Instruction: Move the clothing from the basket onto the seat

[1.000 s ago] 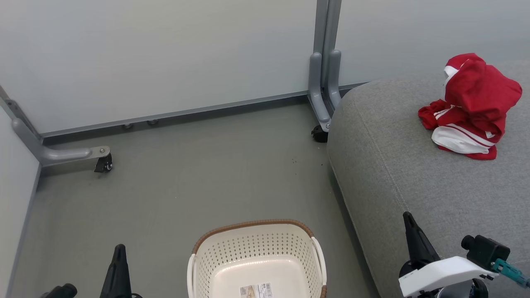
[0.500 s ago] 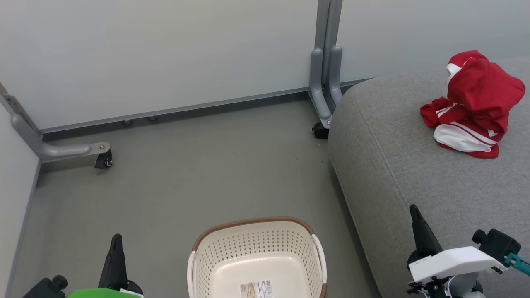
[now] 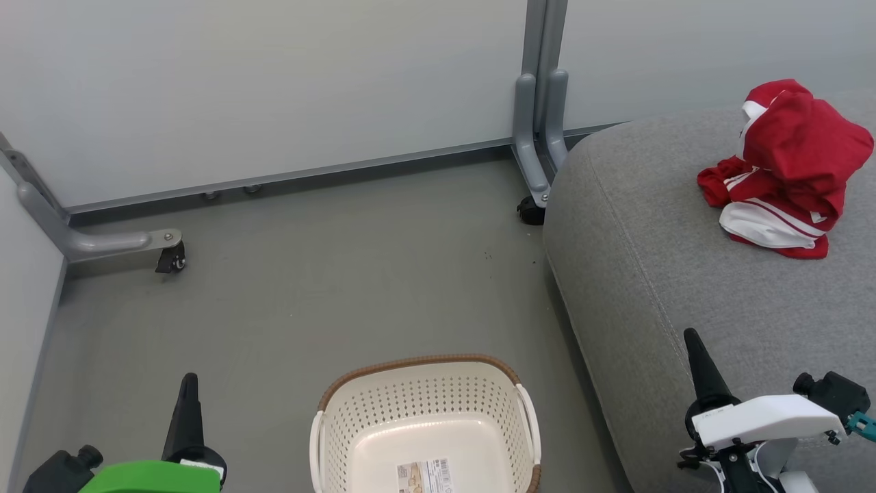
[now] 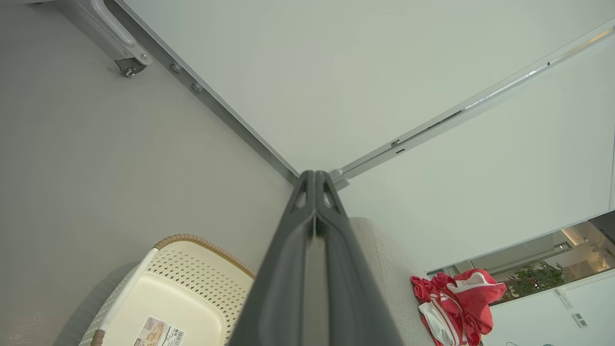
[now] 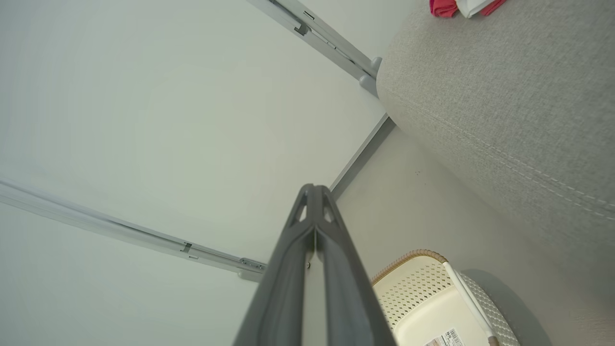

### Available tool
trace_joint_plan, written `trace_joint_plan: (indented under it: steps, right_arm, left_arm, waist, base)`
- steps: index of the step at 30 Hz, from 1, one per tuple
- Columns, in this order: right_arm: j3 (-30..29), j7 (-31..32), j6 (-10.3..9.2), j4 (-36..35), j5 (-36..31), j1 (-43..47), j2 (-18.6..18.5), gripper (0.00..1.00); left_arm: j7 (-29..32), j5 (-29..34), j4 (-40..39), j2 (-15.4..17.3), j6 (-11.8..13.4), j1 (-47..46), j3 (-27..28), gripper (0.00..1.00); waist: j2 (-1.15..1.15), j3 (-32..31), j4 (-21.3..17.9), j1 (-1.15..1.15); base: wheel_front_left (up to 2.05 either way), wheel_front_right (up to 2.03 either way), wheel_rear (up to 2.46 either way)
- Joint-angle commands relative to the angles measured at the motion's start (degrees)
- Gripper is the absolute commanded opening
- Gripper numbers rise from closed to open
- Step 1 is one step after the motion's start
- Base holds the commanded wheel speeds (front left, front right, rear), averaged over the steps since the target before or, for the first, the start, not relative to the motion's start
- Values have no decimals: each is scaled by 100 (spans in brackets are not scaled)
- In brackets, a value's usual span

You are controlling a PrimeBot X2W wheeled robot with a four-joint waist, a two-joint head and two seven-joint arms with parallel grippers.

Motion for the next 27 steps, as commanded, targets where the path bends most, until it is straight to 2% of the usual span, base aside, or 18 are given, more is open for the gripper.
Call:
trace_joint_plan:
  steps: [1,27]
  right_arm:
    - [-47,39,-3,-30,181,-154,-37,0]
    - [-311,434,-2,83,1694,-390,-29,0]
  left_arm:
    - [47,-187,-38,45,-17,-200,44,0]
    - [445,-1665,138,40,-25,-581,145,0]
  waist:
    - [0,7,2,0]
    - [0,134,33,0]
  base:
    - [0,0,0]
    - [0,0,0]
